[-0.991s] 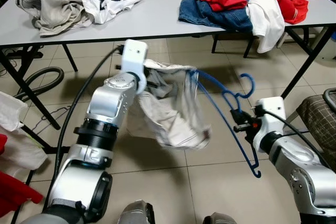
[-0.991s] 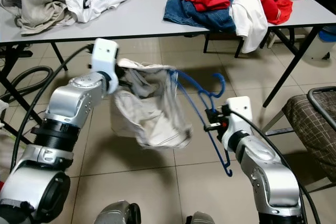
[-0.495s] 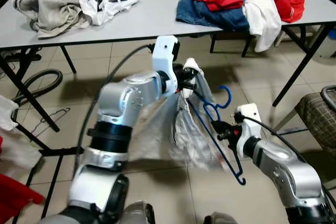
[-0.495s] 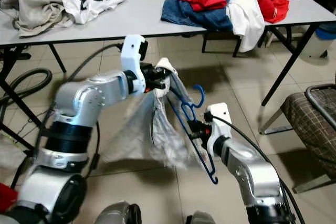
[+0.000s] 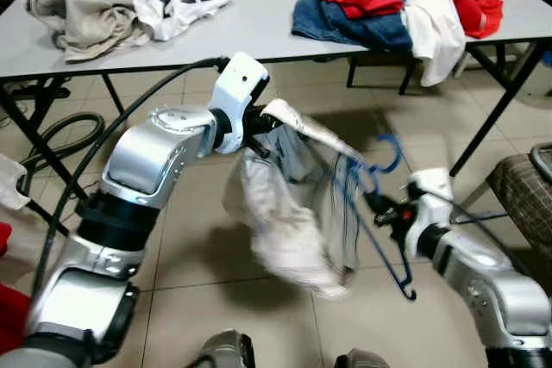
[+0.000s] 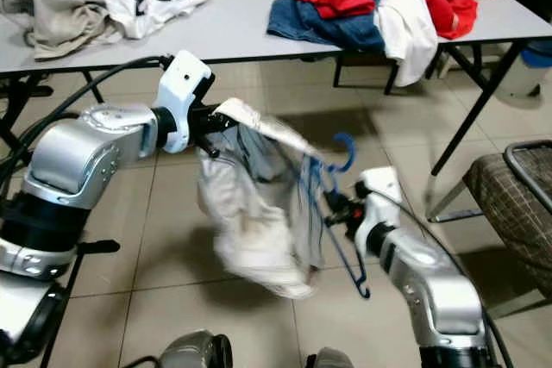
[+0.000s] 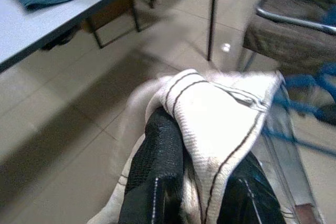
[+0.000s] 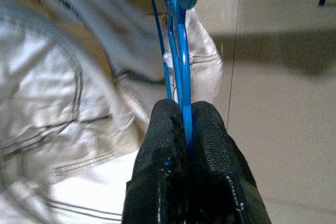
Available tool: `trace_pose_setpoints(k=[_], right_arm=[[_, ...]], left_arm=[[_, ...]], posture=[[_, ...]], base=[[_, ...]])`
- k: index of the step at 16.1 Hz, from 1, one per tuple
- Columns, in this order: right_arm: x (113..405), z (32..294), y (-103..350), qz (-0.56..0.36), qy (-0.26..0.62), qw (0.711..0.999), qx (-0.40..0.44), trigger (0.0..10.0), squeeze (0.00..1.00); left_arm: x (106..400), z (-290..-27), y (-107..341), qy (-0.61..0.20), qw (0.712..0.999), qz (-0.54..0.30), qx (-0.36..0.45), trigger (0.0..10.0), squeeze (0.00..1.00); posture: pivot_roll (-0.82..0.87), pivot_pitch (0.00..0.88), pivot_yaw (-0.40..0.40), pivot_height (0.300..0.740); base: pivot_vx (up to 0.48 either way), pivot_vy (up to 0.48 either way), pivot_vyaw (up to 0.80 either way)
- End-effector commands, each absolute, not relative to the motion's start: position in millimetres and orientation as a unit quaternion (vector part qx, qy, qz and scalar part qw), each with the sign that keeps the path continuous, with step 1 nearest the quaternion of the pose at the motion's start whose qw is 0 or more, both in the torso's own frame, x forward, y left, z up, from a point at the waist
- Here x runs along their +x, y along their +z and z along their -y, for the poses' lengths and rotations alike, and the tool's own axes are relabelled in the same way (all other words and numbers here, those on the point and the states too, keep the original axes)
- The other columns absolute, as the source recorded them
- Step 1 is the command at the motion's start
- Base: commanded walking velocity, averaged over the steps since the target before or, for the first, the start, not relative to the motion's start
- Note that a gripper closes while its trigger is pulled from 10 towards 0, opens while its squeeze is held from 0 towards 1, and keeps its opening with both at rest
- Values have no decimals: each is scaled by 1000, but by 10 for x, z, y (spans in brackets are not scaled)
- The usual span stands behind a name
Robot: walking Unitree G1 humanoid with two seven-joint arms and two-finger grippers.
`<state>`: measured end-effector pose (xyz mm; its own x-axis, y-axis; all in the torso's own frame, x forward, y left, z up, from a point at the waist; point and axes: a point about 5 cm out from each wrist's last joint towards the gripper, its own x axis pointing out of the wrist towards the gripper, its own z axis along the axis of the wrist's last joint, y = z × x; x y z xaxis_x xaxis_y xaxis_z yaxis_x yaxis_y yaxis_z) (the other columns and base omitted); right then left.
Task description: Hang hanger
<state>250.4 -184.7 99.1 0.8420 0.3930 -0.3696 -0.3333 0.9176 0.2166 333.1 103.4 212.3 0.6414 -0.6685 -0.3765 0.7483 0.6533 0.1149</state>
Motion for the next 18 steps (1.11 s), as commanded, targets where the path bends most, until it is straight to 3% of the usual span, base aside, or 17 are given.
trace_pose_setpoints(k=[1,6,7,9,11,14,15,18], right_arm=[[2548,1921,1124,-169,173,967,79,10000,0],[2702,1918,1297,-115,168,973,112,10000,0],[2780,1887,1333,-102,155,973,137,10000,0],[2878,1809,1362,-89,145,971,170,10000,0],[2961,1759,1346,-69,129,966,212,10000,0],[3065,1675,1358,-44,127,960,245,10000,0],[3144,1611,1406,-26,127,959,251,10000,0],[3235,1612,1442,4,103,959,263,10000,0]], left_arm=[[3299,-990,2234,-417,889,-124,143,0,0],[3136,-965,2249,-521,828,-120,166,0,0],[3049,-927,2253,-561,804,-121,157,0,0],[2939,-853,2322,-608,778,-113,109,0,0],[2903,-775,2518,-640,764,-82,13,0,0],[2926,-678,2693,-652,751,-62,-88,0,0],[2991,-571,2751,-631,758,-73,-151,0,0],[3088,-453,2814,-592,770,-92,-220,0,0]], posture=[[-135,0,42,740],[-145,0,48,740],[-146,0,49,740],[-143,0,50,740],[-139,0,52,740],[-133,0,56,740],[-129,0,55,740],[-115,0,50,740]], base=[[0,0,0],[0,0,0],[0,0,0],[0,0,0],[0,0,0],[0,0,0],[0,0,0],[0,0,0]])
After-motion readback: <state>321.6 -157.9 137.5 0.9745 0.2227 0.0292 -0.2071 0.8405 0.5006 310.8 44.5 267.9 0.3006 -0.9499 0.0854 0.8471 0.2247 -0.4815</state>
